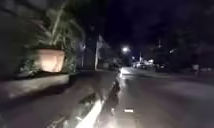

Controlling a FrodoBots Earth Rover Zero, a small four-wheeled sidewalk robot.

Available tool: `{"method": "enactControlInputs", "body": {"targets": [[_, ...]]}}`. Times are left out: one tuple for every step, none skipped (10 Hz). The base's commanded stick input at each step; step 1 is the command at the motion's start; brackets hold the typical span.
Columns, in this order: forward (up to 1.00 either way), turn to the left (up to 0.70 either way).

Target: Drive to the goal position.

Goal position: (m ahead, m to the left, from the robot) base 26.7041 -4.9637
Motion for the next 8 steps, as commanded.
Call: {"method": "enactControlInputs", "body": {"targets": [[0.50, -0.50], [0.50, -0.50], [0.50, -0.50], [0.50, -0.50], [0.50, -0.50], [0.50, -0.50], [0.50, -0.50], [0.50, -0.50]]}}
